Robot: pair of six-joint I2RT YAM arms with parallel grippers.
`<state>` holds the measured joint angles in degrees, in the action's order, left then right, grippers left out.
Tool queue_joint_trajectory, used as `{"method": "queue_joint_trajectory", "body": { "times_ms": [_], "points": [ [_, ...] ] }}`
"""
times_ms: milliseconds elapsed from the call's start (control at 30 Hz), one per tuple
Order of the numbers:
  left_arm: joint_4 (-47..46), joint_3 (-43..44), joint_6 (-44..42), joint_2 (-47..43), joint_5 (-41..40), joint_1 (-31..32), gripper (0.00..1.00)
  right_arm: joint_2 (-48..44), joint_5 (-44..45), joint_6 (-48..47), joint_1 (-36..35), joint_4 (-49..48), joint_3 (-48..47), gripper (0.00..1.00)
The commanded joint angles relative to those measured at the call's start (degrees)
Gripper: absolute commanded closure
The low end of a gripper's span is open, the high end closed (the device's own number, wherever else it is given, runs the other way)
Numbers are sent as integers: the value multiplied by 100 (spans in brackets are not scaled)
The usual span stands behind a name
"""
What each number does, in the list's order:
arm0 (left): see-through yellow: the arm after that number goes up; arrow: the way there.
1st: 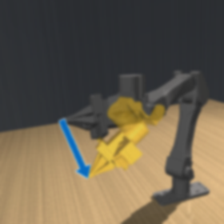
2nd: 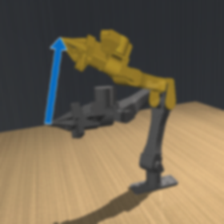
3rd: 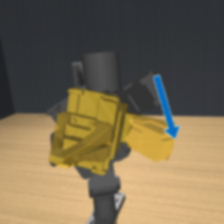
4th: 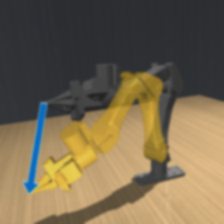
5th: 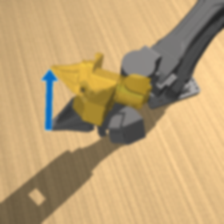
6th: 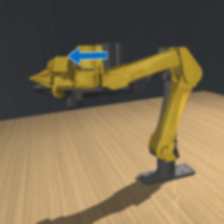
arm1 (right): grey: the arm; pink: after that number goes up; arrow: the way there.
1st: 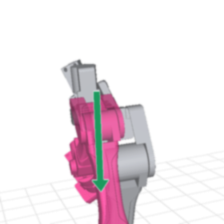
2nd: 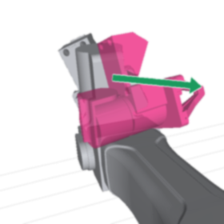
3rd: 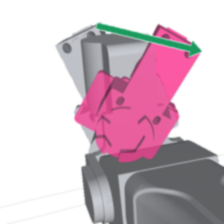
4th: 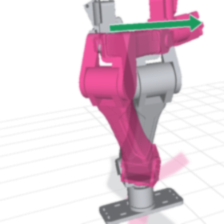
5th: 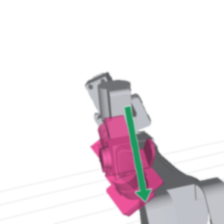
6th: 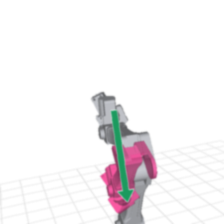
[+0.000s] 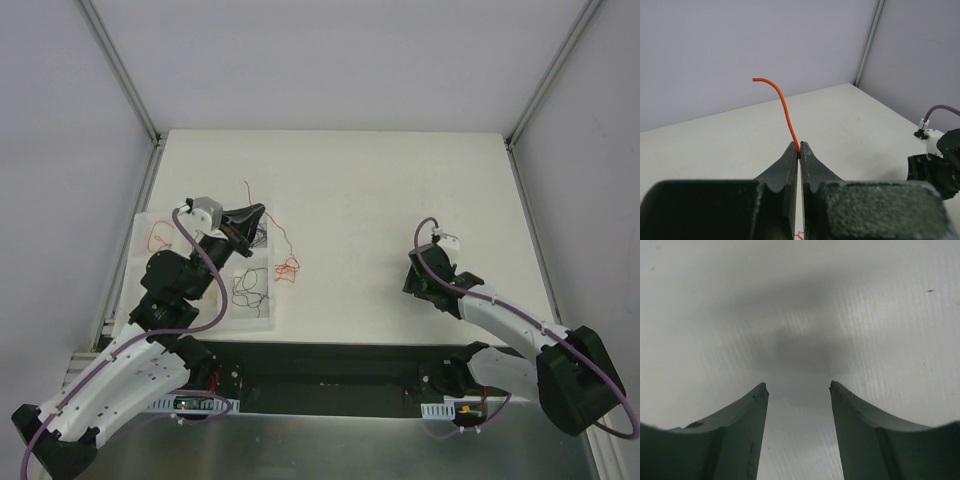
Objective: Untangle the cables
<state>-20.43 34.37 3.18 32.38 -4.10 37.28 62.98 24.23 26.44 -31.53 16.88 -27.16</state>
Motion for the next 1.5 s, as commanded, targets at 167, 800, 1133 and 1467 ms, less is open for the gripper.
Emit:
{"method": "queue_joint_trajectory", "body": {
  "times_ms": [167, 800, 1133, 1467],
  "points": [
    [-102, 412, 367, 638, 1199, -28, 100, 90, -2657, -1545, -915, -1591, -527, 32],
    [-1605, 298, 1501, 1375, 4242, -1, 100, 382, -2683, -87, -936, -2488, -387, 55],
    [-1623, 333, 1607, 1807, 4321, 131, 100, 1058, -5217, -1087, -732, -802, -1362, 47],
    [-1623, 351, 1607, 1895, 4400, 227, 100, 1761, -5271, -1650, -1101, -537, -1556, 59]
  ]
}}
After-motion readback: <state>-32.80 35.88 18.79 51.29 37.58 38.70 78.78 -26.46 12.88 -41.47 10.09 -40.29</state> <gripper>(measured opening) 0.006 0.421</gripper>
